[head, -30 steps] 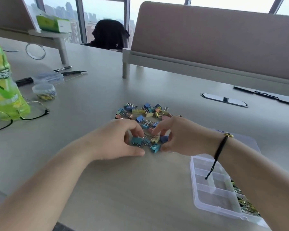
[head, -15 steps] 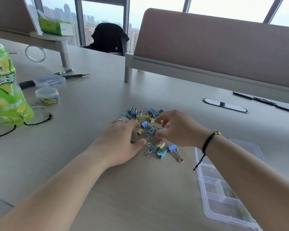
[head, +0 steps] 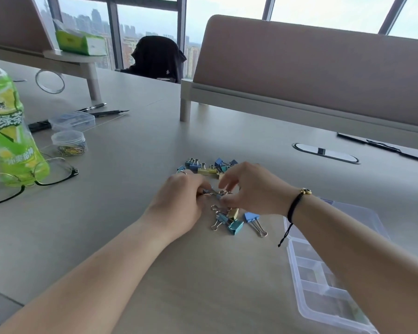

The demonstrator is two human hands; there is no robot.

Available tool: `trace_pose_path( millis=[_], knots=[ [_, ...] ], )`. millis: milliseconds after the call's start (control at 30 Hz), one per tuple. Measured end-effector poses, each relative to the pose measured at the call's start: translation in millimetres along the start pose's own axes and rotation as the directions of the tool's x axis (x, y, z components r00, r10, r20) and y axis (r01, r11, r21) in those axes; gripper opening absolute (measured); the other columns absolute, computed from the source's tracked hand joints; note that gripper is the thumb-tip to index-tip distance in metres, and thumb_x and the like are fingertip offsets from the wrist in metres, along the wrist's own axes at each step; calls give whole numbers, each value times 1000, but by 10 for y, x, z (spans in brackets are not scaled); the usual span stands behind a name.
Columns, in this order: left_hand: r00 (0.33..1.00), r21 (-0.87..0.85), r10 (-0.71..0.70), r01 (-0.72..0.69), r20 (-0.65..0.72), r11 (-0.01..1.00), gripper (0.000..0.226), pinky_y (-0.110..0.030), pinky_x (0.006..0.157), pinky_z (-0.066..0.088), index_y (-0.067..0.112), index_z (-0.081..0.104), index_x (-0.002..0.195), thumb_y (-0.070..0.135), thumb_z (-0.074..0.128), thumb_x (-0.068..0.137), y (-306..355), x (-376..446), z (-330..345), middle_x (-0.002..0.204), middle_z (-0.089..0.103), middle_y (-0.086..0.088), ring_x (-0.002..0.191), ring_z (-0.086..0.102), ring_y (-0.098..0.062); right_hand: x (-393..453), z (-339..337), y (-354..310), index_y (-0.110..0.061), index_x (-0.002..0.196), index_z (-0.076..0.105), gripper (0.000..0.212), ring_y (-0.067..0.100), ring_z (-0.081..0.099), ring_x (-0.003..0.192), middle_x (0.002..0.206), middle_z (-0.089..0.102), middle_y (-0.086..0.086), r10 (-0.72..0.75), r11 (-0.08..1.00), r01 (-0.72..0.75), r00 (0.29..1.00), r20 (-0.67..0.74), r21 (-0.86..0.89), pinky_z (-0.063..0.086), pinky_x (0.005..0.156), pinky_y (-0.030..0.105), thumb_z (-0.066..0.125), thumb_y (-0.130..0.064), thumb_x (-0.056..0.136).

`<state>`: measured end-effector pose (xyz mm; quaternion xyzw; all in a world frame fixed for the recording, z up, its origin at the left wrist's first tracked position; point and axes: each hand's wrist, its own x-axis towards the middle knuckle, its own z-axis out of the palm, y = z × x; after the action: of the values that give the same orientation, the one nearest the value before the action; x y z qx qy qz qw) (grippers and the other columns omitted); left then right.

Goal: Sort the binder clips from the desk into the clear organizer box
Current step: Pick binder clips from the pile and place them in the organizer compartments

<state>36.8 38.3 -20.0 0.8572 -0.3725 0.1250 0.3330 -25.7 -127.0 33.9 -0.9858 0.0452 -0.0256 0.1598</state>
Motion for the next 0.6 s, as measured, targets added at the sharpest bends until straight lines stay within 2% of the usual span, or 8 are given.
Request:
trace_pose_path(
  millis=[100, 167, 233, 300, 333, 400, 500, 600],
  knots=[
    [995, -111, -82, 75, -64, 991, 24, -19, 69, 42, 21, 75, 100, 6, 64, 85, 29, 19, -30, 88, 67, 4, 79, 62, -12, 4, -61, 55, -28, 96, 71, 20, 5, 64, 76, 87, 68, -13, 37, 992, -28, 997, -71, 121, 47, 62, 17, 78, -35, 79],
    [960, -295, -266, 229, -91, 928, 23, -18, 71, 48, 24, 74, 96, 6, 61, 87, 88, 49, -69, 84, 69, 7, 78, 66, -9, 18, -121, 27, -29, 87, 70, 16, -2, 59, 63, 80, 68, -13, 55, 972, -18, 987, -153, 235, 42, 53, 14, 80, -35, 76],
    [887, -635, -461, 355, -1, 686, 27, -28, 73, 57, 16, 73, 95, 0, 53, 89, 148, 93, -126, 82, 74, -4, 75, 71, -16, 23, -164, -49, -29, 81, 68, 17, -6, 54, 51, 77, 68, -12, 46, 933, 36, 975, -217, 359, 39, 47, 11, 83, -35, 73],
    [827, -879, -527, 387, 196, 280, 28, -30, 61, 58, 2, 70, 95, -6, 44, 91, 224, 117, -200, 83, 69, -17, 66, 67, -22, 4, -166, -155, -29, 80, 66, 19, -10, 52, 50, 77, 67, -13, -14, 923, 110, 968, -252, 369, 35, 47, 6, 83, -34, 72],
    [811, -913, -508, 393, 289, 107, 27, -28, 54, 56, -2, 69, 93, -5, 42, 92, 254, 116, -229, 80, 65, -19, 61, 63, -21, -7, -145, -207, -29, 80, 65, 19, -12, 51, 52, 77, 65, -16, -50, 930, 140, 965, -259, 341, 35, 48, 5, 83, -33, 73],
    [792, -893, -434, 442, 430, -79, 24, -25, 46, 50, -1, 65, 91, 7, 43, 95, 289, 106, -266, 72, 61, -14, 52, 57, -17, -37, -89, -292, -32, 80, 62, 21, -11, 52, 56, 70, 61, -24, -105, 945, 178, 960, -261, 276, 36, 49, 6, 82, -35, 74],
    [772, -862, -398, 493, 496, -117, 24, -21, 36, 38, 5, 62, 90, 23, 49, 99, 253, 94, -264, 65, 57, -8, 45, 48, -13, -68, -85, -312, -31, 84, 63, 26, -7, 53, 57, 70, 61, -26, -112, 943, 182, 962, -247, 279, 38, 50, 8, 83, -42, 71],
    [712, -843, -528, 537, 463, -14, 27, -17, 32, 17, 16, 54, 72, 28, 58, 96, 188, 89, -271, 56, 40, 0, 43, 29, -10, -142, -157, -212, -29, 84, 68, 27, 0, 54, 57, 79, 63, -14, -100, 960, 129, 987, -125, 249, 43, 52, 14, 84, -45, 68]
  ],
)
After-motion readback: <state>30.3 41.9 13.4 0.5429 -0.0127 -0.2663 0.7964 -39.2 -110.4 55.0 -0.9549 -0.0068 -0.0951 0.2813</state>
